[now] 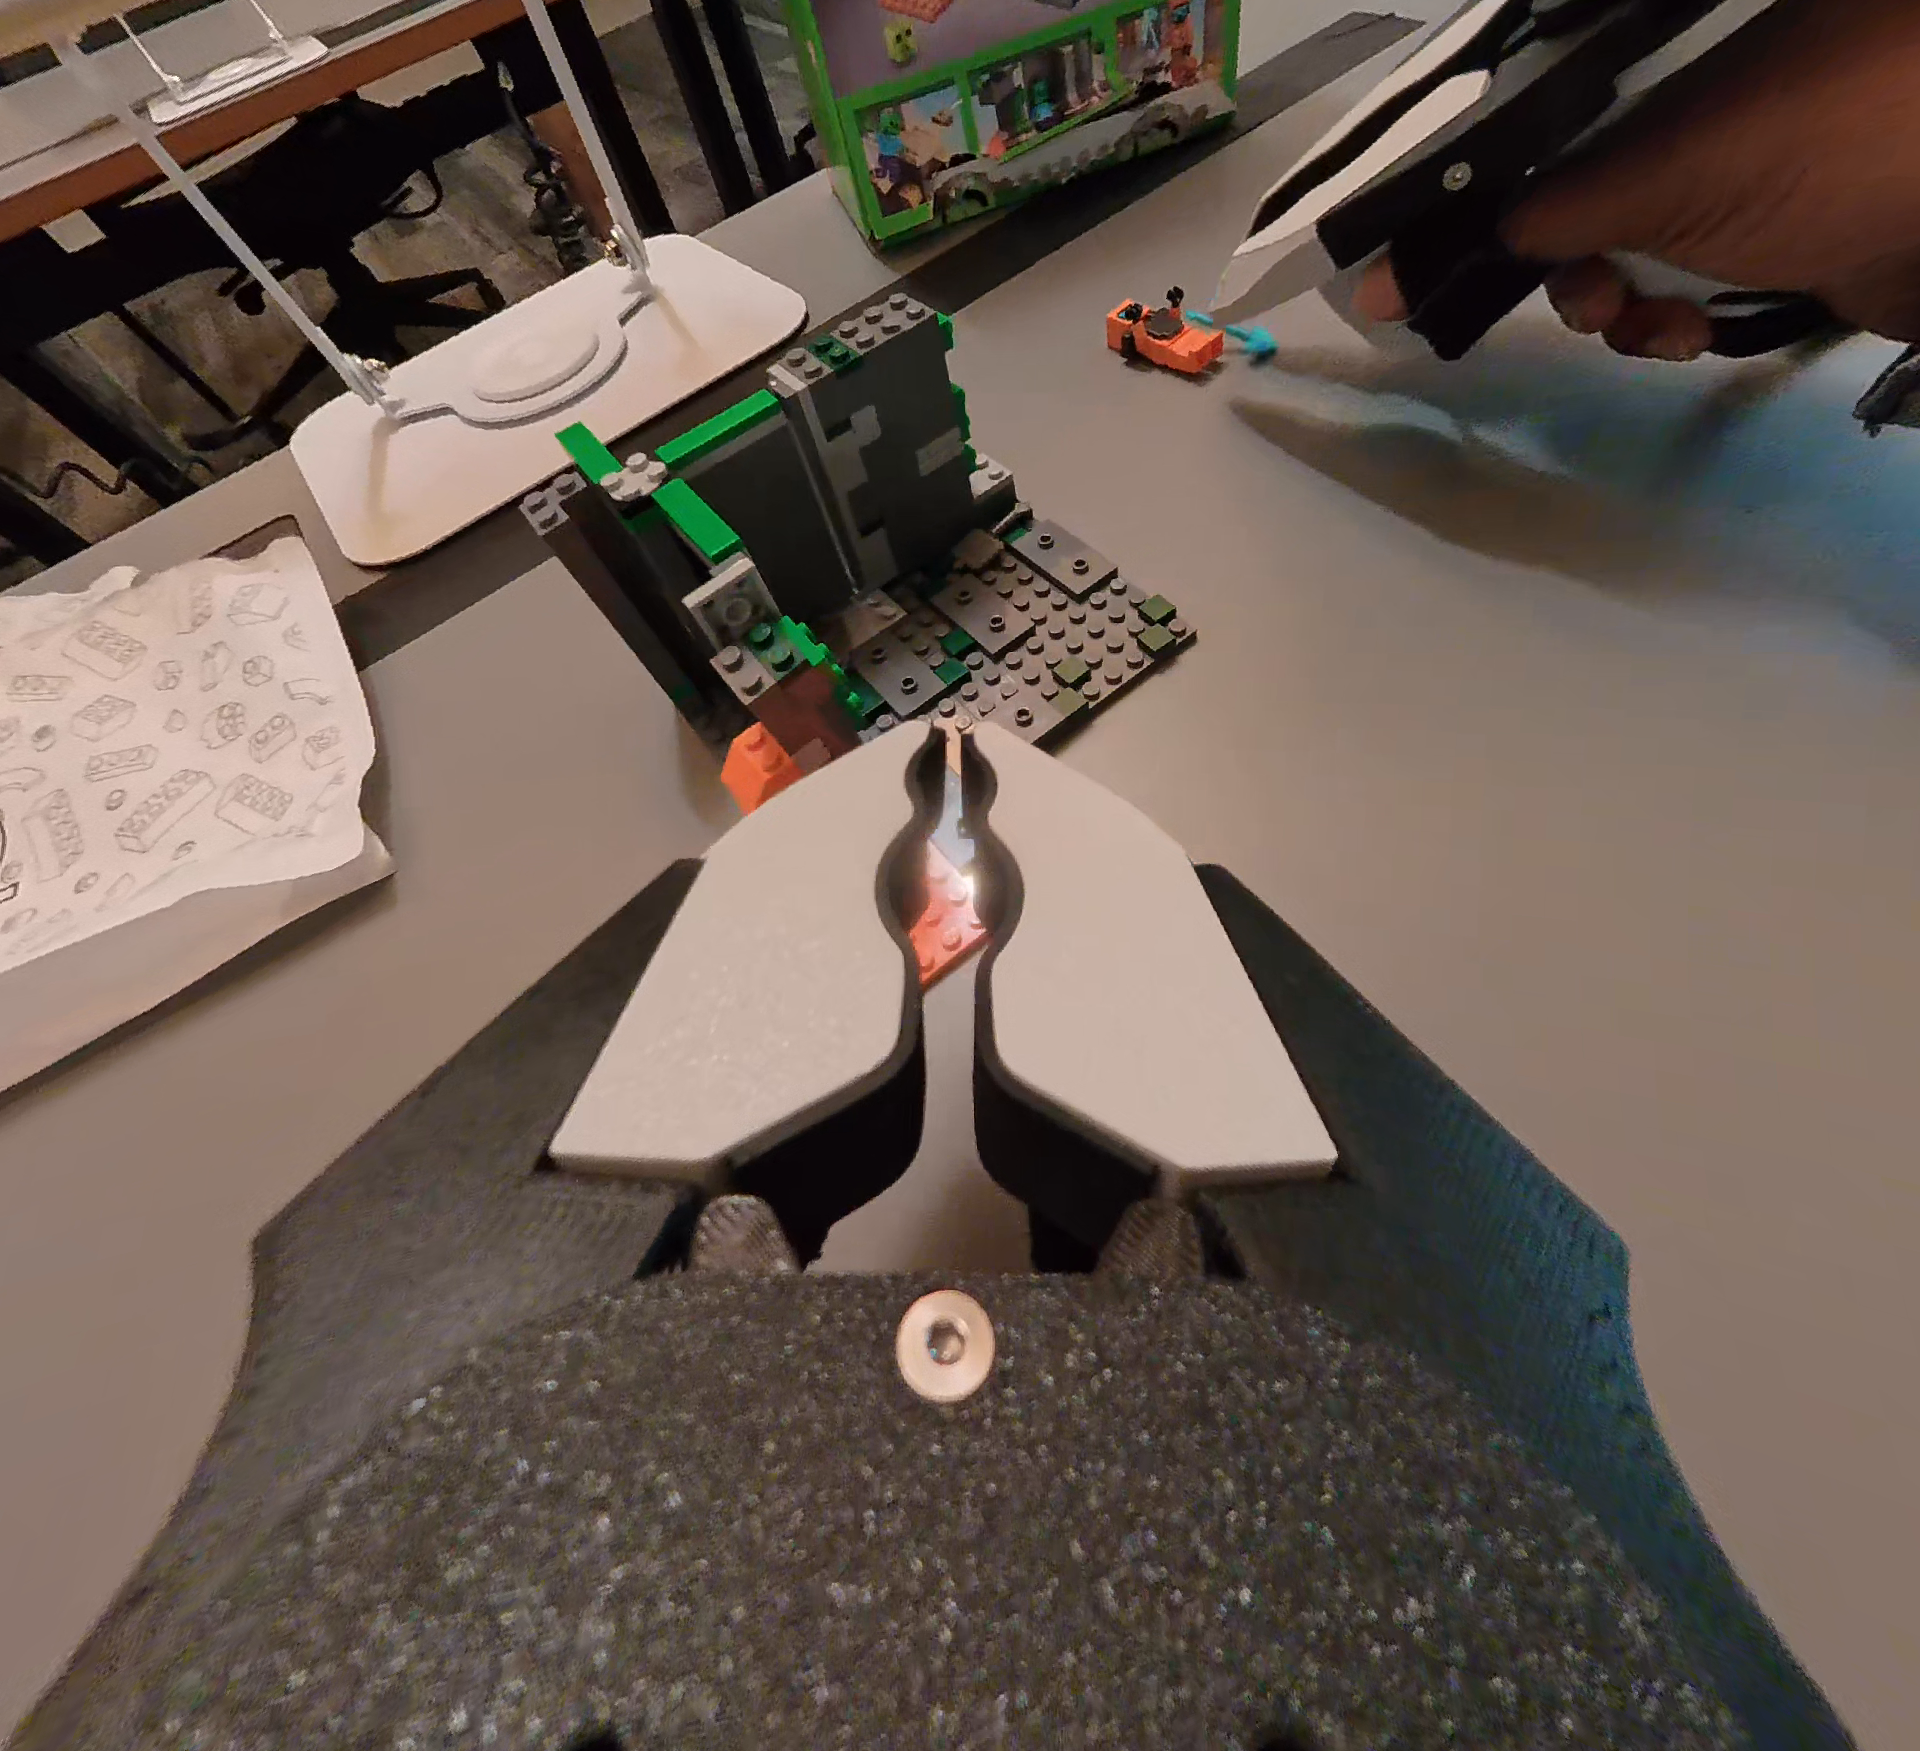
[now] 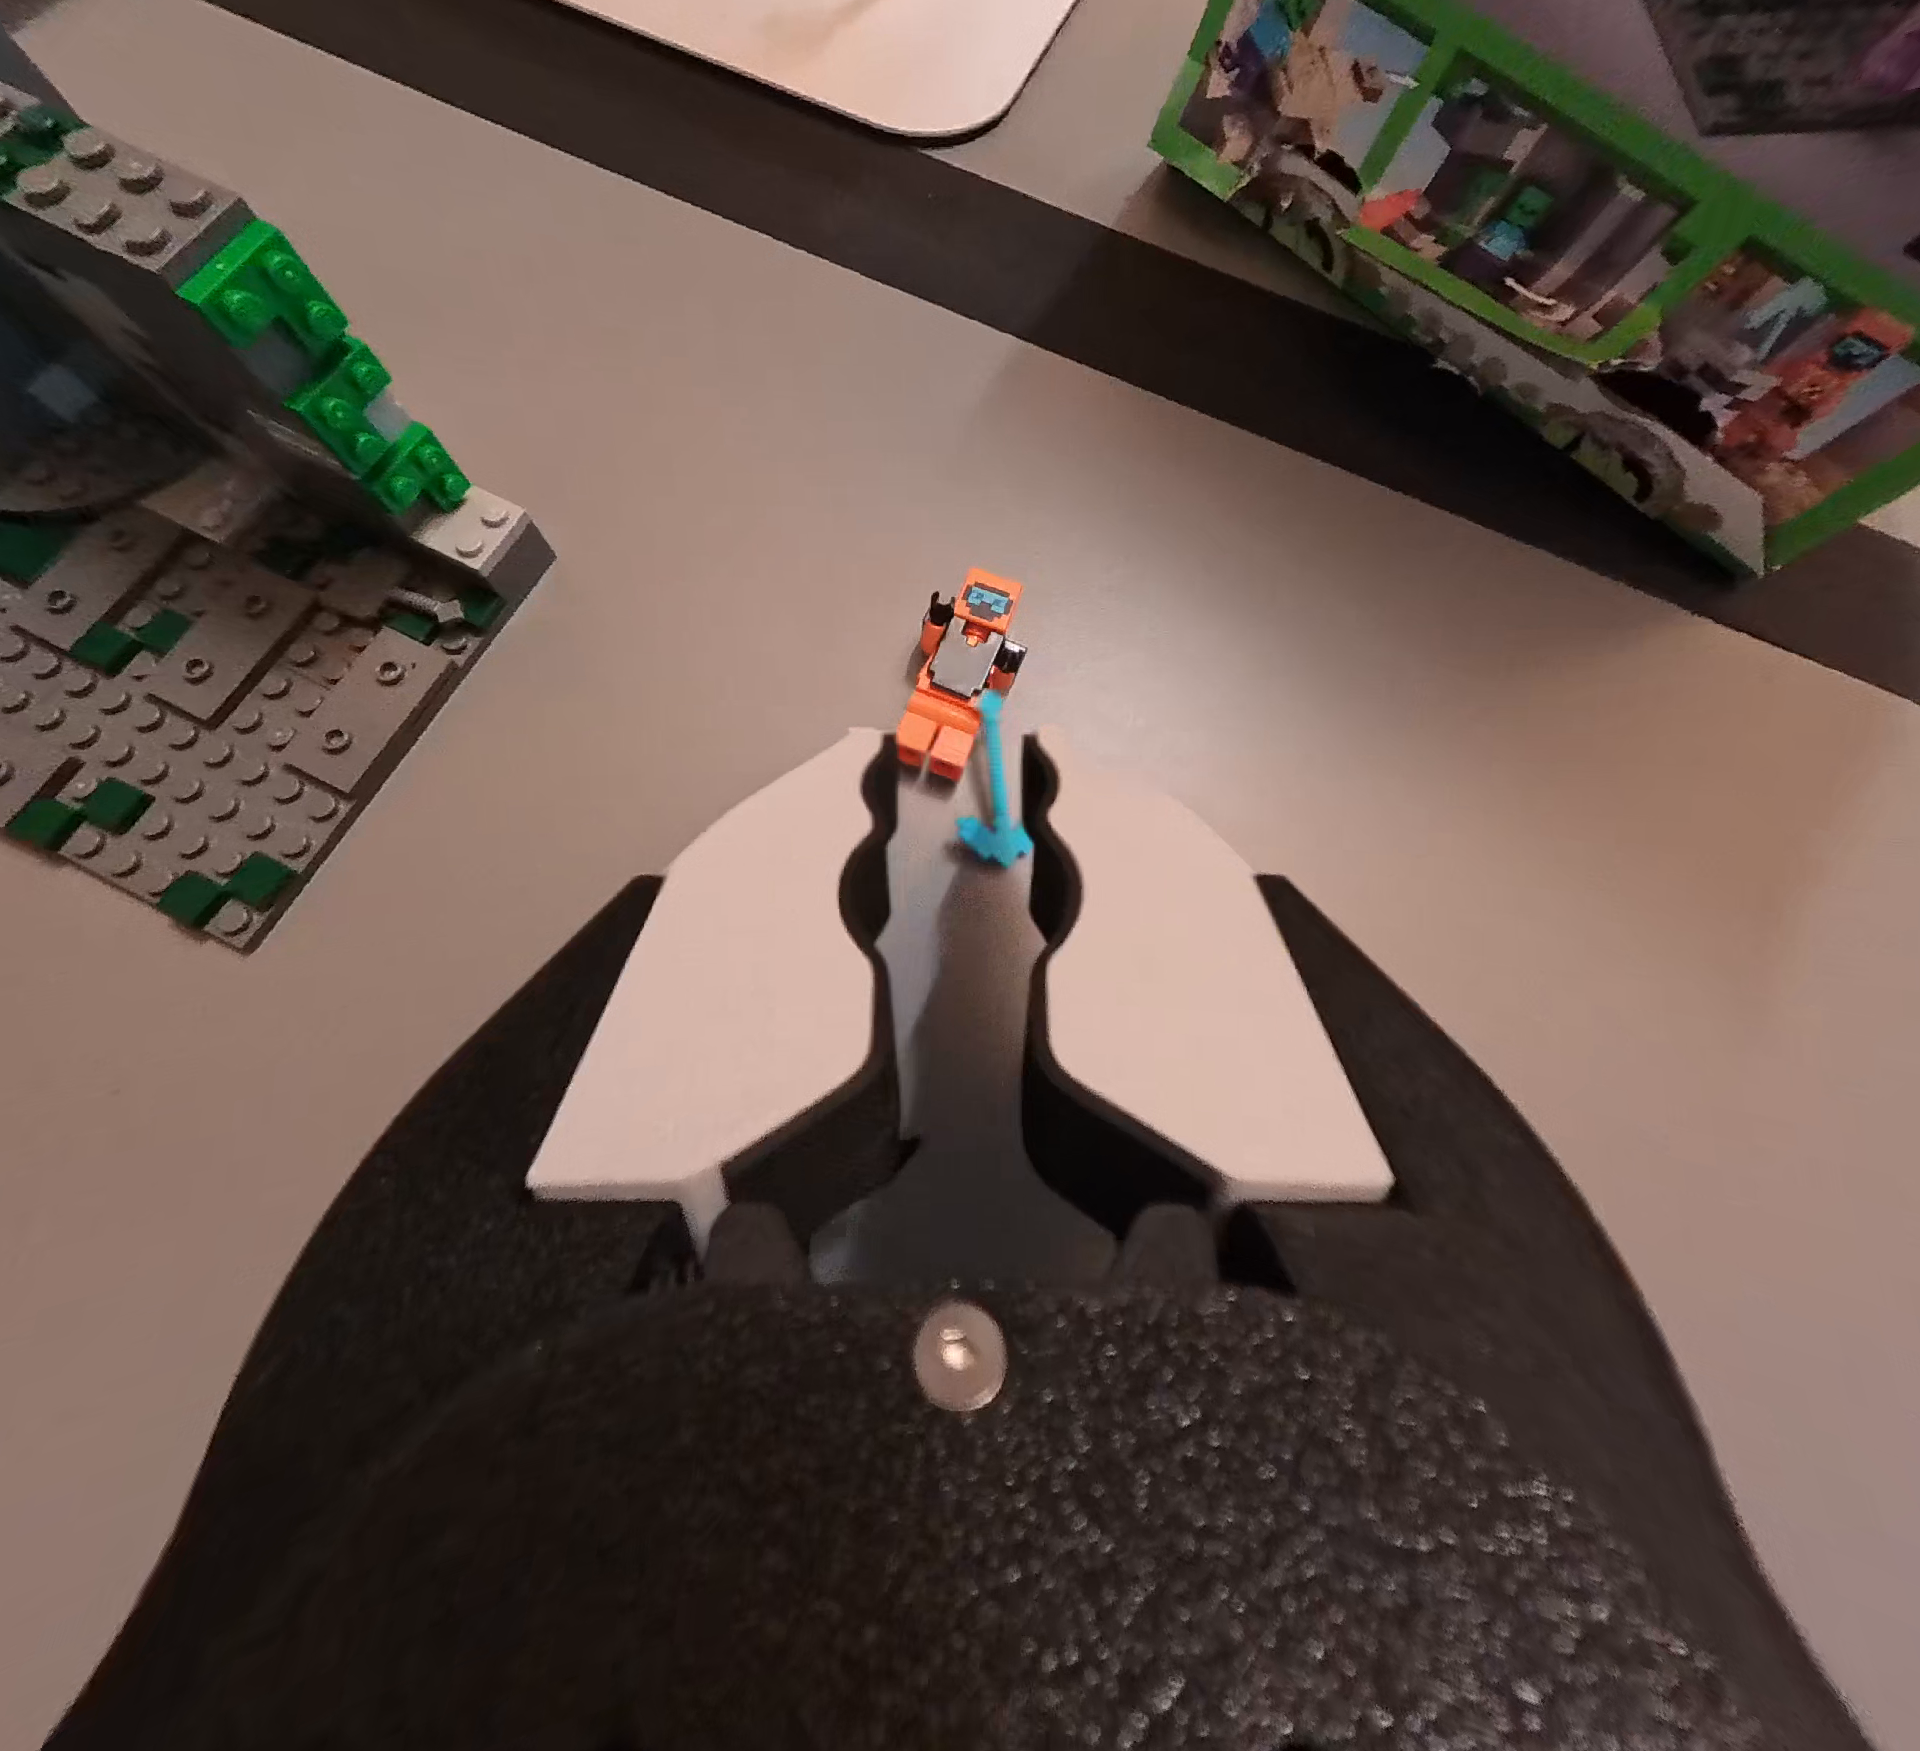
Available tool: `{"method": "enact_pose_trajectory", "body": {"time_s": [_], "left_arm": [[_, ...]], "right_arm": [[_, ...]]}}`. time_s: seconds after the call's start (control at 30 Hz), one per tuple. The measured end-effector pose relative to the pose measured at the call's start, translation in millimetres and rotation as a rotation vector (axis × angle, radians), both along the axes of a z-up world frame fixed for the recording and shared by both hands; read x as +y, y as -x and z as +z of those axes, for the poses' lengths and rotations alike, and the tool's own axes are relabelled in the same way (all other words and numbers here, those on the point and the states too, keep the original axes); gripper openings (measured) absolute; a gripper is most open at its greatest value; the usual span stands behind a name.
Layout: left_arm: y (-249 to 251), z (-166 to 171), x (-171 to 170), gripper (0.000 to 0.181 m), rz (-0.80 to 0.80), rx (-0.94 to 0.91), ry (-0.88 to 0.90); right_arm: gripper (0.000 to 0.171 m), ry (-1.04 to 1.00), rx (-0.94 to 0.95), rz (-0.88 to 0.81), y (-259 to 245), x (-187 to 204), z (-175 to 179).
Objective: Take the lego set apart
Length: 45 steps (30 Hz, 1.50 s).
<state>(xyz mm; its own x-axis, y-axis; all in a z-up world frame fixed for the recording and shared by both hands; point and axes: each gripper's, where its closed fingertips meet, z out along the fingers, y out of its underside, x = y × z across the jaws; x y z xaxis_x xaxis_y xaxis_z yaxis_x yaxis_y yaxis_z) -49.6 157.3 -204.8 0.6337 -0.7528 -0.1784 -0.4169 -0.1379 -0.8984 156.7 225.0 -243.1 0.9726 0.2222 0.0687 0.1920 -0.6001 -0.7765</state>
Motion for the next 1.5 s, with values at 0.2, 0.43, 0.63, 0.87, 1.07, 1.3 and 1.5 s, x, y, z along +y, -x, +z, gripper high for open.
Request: {"method": "enact_pose_trajectory", "body": {"time_s": [0.2, 0.43, 0.63, 0.87, 1.07, 1.3, 1.5], "left_arm": [[6.5, -1.7, 5.4, 0.000, 0.035, -0.025, 0.049], [10.9, -4.0, 10.4, 0.000, 0.052, -0.021, 0.030], [15.3, -5.2, 15.8, 0.001, 0.062, -0.020, 0.024], [20.7, -8.2, 22.7, 0.000, 0.069, -0.028, 0.035], [24.4, -9.1, 27.2, 0.001, 0.082, -0.037, 0.040], [27.3, -9.1, 28.9, 0.001, 0.092, -0.041, 0.037], [24.0, -8.7, 29.7, 0.001, 0.101, -0.034, 0.017]], "right_arm": [[0.047, -0.124, 0.072, 0.246, 56.6, -2.0, 29.4], [0.059, -0.085, 0.099, 0.473, 120.1, 19.3, 24.1], [0.030, -0.089, 0.115, 0.582, 134.8, 39.9, 17.7], [0.027, -0.095, 0.131, 0.573, 121.3, 78.1, 17.8], [0.026, -0.102, 0.143, 0.627, 120.2, 99.4, 17.9], [0.052, -0.170, 0.202, 0.576, 106.2, 86.6, 47.9], [0.046, -0.307, 0.262, 0.419, 96.7, 31.3, 98.9]]}}
